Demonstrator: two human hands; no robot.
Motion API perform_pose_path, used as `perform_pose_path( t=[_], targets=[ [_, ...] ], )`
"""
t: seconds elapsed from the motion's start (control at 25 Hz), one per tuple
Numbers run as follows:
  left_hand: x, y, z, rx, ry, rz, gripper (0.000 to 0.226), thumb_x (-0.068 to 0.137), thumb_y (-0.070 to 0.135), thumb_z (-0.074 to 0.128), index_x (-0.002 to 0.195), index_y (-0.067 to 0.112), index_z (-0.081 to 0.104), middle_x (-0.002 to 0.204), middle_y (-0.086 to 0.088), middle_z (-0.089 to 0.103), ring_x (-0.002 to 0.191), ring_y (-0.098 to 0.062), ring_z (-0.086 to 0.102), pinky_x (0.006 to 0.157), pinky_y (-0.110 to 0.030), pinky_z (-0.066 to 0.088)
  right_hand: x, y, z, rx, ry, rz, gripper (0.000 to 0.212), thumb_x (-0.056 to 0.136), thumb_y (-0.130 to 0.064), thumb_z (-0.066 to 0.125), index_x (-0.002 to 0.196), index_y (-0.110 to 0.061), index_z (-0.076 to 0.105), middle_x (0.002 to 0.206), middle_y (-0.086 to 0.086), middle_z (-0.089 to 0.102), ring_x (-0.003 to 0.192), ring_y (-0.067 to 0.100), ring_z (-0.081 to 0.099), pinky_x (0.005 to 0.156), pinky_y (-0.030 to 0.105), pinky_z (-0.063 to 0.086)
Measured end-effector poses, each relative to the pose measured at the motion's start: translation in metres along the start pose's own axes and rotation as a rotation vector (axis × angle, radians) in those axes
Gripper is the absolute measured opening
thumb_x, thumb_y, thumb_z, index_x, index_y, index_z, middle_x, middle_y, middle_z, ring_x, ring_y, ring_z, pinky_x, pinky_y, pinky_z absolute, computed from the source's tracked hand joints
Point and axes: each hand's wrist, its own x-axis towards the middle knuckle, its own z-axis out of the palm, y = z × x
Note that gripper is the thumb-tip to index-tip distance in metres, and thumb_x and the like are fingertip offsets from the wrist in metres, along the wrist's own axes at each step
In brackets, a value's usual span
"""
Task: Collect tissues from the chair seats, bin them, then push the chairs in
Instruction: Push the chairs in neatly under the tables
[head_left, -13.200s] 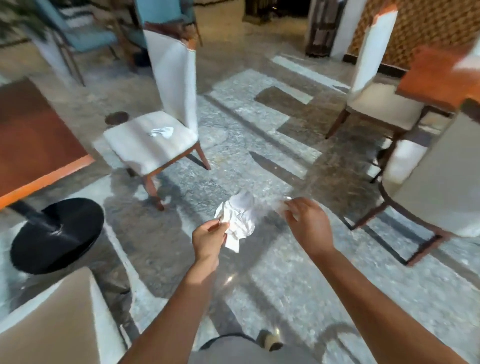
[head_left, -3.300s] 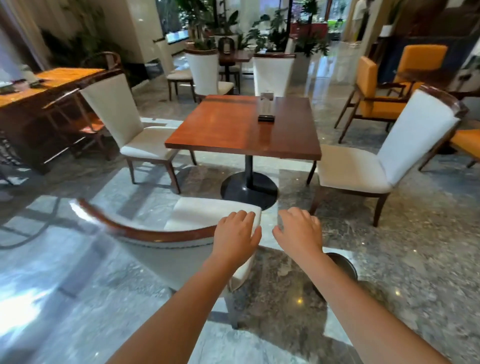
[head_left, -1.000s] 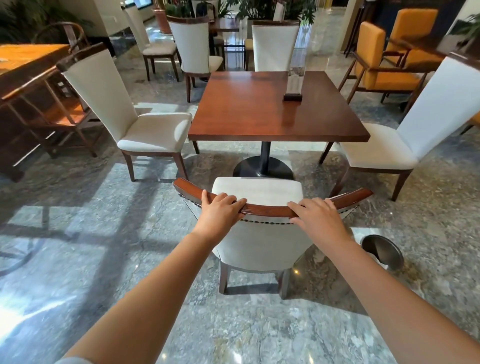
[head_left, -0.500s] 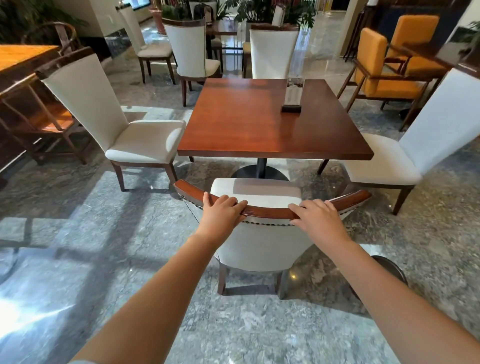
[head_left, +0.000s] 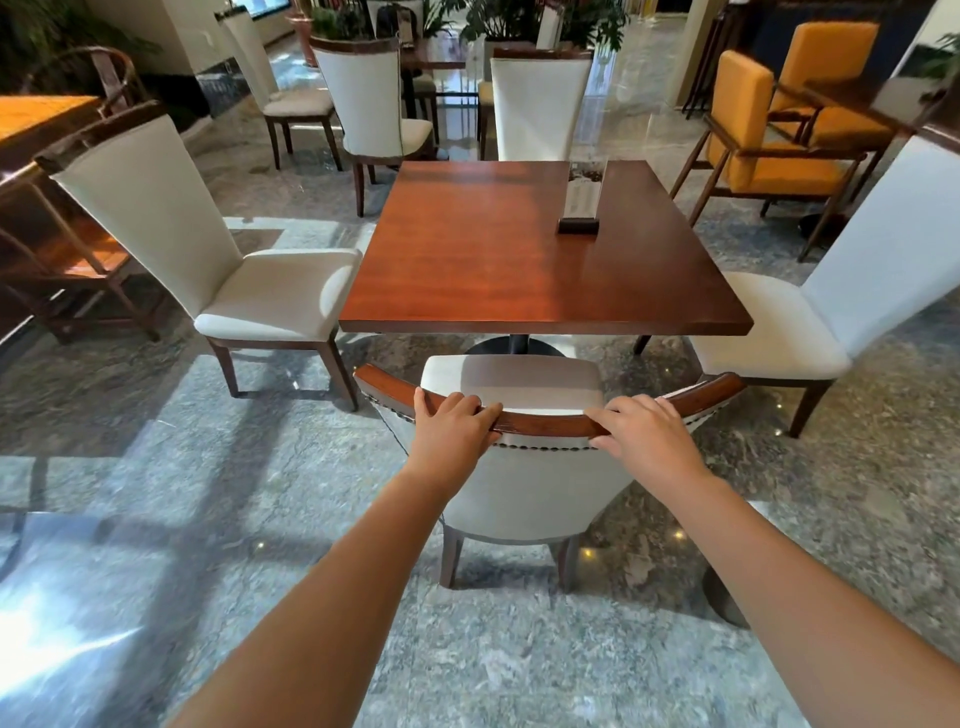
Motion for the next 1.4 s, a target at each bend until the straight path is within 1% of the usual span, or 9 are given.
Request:
perform_pose_path(
  t=[0.24, 0.4, 0.48, 0.8, 0.92, 1.08, 1.16, 1.24, 1.4],
  targets=[
    [0.030, -0.001, 0.004, -0.012, 0.059, -0.004, 0.038, 0.093, 0.031, 0.050, 0.129, 0.019, 0.050, 0.111, -0.006, 0.060, 0.112, -0.026, 0.050, 0.105, -0.067, 0.014, 0.028, 0.016, 0.000, 0.058, 0.004, -0.003, 0.033, 0.090, -0.033, 0.053, 0.122, -0.024, 0.053, 0.119, 0.003, 0.059, 0.115, 0.027, 0.048, 0.104, 0.047, 0.032],
    [0.045, -0.006, 0.009, 0.001, 0.175, 0.029, 0.034, 0.074, 0.020, 0.076, 0.106, 0.012, 0.067, 0.083, -0.009, 0.066, 0.084, -0.031, 0.063, 0.088, -0.077, 0.029, 0.044, 0.022, -0.001, 0.044, 0.005, -0.007, 0.033, 0.091, -0.034, 0.051, 0.123, -0.025, 0.052, 0.118, 0.002, 0.059, 0.114, 0.026, 0.048, 0.101, 0.044, 0.033],
    [0.050, -0.011, 0.009, 0.009, 0.188, 0.031, 0.035, 0.070, 0.019, 0.079, 0.102, 0.012, 0.068, 0.080, -0.009, 0.066, 0.079, -0.031, 0.064, 0.083, -0.078, 0.032, 0.050, 0.020, 0.000, 0.030, 0.008, -0.010, 0.034, 0.092, -0.036, 0.050, 0.124, -0.026, 0.050, 0.119, 0.001, 0.058, 0.114, 0.026, 0.047, 0.100, 0.043, 0.032],
    [0.051, -0.012, 0.015, 0.031, 0.194, 0.020, 0.037, 0.069, 0.019, 0.080, 0.103, 0.012, 0.067, 0.081, -0.008, 0.067, 0.080, -0.029, 0.065, 0.081, -0.077, 0.035, 0.051, 0.019, 0.004, 0.038, 0.046, -0.005, 0.036, 0.091, -0.034, 0.052, 0.126, -0.026, 0.049, 0.119, 0.002, 0.059, 0.114, 0.026, 0.047, 0.100, 0.043, 0.031],
    [0.050, -0.012, 0.010, -0.009, 0.151, 0.012, 0.037, 0.075, 0.020, 0.074, 0.110, 0.012, 0.065, 0.093, -0.012, 0.068, 0.093, -0.031, 0.063, 0.089, -0.077, 0.030, 0.052, 0.017, -0.001, 0.047, 0.006, 0.008, 0.038, 0.091, -0.034, 0.052, 0.127, -0.026, 0.048, 0.121, 0.002, 0.058, 0.115, 0.027, 0.047, 0.102, 0.044, 0.030],
    [0.041, 0.001, -0.006, -0.020, 0.010, -0.047, 0.049, 0.095, 0.036, 0.042, 0.140, 0.018, 0.034, 0.145, -0.010, 0.038, 0.138, -0.025, 0.026, 0.111, -0.057, 0.013, 0.038, 0.009, -0.014, 0.081, -0.039, 0.052, 0.047, 0.090, -0.035, 0.054, 0.134, -0.023, 0.041, 0.135, 0.005, 0.048, 0.129, 0.026, 0.037, 0.109, 0.052, 0.024],
    [0.030, 0.015, -0.018, -0.007, 0.045, -0.003, 0.047, 0.095, 0.038, 0.039, 0.137, 0.017, 0.037, 0.142, -0.009, 0.041, 0.133, -0.025, 0.032, 0.108, -0.046, 0.024, 0.023, 0.004, -0.024, 0.070, 0.000, 0.054, 0.046, 0.090, -0.035, 0.054, 0.132, -0.021, 0.043, 0.134, 0.005, 0.049, 0.129, 0.025, 0.037, 0.110, 0.054, 0.024],
    [0.020, 0.030, -0.033, -0.016, 0.072, 0.031, 0.039, 0.093, 0.038, 0.040, 0.124, 0.015, 0.048, 0.124, -0.007, 0.054, 0.118, -0.025, 0.047, 0.098, -0.040, 0.034, 0.004, 0.002, -0.037, 0.050, 0.020, 0.069, 0.039, 0.090, -0.035, 0.052, 0.126, -0.020, 0.049, 0.125, 0.006, 0.055, 0.122, 0.026, 0.044, 0.108, 0.054, 0.027],
    [0.000, 0.064, -0.053, 0.001, 0.068, 0.087, 0.038, 0.091, 0.039, 0.041, 0.116, 0.013, 0.054, 0.113, -0.008, 0.059, 0.106, -0.025, 0.053, 0.090, -0.037, 0.041, -0.043, 0.003, -0.053, -0.001, 0.070, 0.155, 0.031, 0.090, -0.034, 0.050, 0.117, -0.018, 0.053, 0.116, 0.007, 0.058, 0.114, 0.028, 0.051, 0.100, 0.049, 0.037]
  ],
)
